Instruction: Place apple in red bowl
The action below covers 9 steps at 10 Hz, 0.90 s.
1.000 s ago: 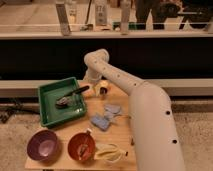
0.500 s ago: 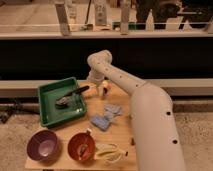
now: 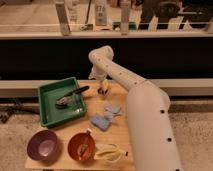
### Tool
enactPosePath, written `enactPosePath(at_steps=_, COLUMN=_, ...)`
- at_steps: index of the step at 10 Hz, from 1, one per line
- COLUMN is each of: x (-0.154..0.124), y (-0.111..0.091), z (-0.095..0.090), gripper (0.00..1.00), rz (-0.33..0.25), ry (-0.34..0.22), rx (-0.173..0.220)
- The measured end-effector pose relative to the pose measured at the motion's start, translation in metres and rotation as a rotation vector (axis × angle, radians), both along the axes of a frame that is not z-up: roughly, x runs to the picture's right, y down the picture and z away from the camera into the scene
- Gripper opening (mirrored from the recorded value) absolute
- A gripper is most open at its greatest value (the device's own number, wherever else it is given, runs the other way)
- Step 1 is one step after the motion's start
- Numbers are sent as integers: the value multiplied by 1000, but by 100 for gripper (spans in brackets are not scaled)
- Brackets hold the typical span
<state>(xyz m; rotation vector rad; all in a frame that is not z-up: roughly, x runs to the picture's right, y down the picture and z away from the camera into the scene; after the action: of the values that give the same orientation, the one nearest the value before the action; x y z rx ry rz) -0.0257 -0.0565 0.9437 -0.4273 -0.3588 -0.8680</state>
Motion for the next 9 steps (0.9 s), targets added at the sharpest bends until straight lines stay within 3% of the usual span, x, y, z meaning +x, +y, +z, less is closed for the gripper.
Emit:
enactPosePath(at_steps=2, x=-4, y=-5, z=8, gripper=80, rz=-103, ry=-101, rx=2)
enactPosePath(at_steps=5, x=5, y=-9, z=19, gripper=80, rz=-174, ry=-164, rx=13)
enactPosePath(at_steps=9, x=21, y=-12, z=31, gripper=80, rz=-228, ry=-185, rx=74)
